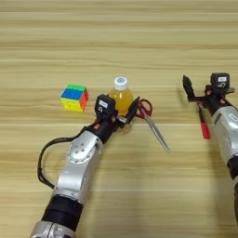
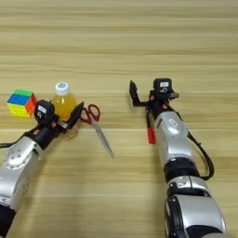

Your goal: Move the objects on the table

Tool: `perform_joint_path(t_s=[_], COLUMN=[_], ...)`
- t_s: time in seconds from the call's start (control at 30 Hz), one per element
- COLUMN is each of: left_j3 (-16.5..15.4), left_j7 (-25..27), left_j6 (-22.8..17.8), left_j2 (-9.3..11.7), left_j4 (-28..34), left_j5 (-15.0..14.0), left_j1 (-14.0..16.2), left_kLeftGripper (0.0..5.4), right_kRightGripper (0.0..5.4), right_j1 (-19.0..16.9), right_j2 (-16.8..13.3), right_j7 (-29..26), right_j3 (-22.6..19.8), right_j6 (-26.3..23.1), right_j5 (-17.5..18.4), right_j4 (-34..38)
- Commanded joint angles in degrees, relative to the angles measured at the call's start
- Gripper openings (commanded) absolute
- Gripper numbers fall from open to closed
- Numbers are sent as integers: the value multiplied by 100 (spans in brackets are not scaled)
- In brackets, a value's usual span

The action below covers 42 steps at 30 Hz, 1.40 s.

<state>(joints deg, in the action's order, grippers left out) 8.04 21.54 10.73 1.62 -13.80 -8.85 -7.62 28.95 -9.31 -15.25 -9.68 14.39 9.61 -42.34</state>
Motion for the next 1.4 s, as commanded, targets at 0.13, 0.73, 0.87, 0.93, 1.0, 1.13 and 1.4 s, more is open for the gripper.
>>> perform_joint_path(t_s=[0.13, 0.73, 0.87, 0.93, 1.0, 1.13, 1.4], left_j3=[3, 44, 36, 35, 33, 26, -7], left_j7=[30, -84, -100, -110, -114, -106, -61], left_j6=[232, 395, 398, 404, 405, 402, 367], left_j2=[-52, -74, -78, -78, -78, -71, -2], left_j4=[-227, -351, -338, -329, -323, -298, -126], left_j5=[99, 364, 387, 403, 410, 404, 372], left_j1=[-135, -106, -97, -92, -88, -78, -5], left_kLeftGripper=[347, 441, 473, 491, 506, 538, 538], right_kRightGripper=[540, 540, 540, 540, 540, 540, 540], right_j1=[26, 36, 35, 35, 34, 41, 56], right_j2=[-14, -16, -14, -12, -11, -9, -4], right_j7=[39, 40, 37, 37, 38, 40, 45], right_j3=[-27, -28, -26, -25, -24, -23, -21], right_j6=[18, 25, 25, 24, 23, 25, 26], right_j5=[-2, -4, -4, -5, -5, -6, -10], right_j4=[47, 27, 30, 34, 35, 25, 6])
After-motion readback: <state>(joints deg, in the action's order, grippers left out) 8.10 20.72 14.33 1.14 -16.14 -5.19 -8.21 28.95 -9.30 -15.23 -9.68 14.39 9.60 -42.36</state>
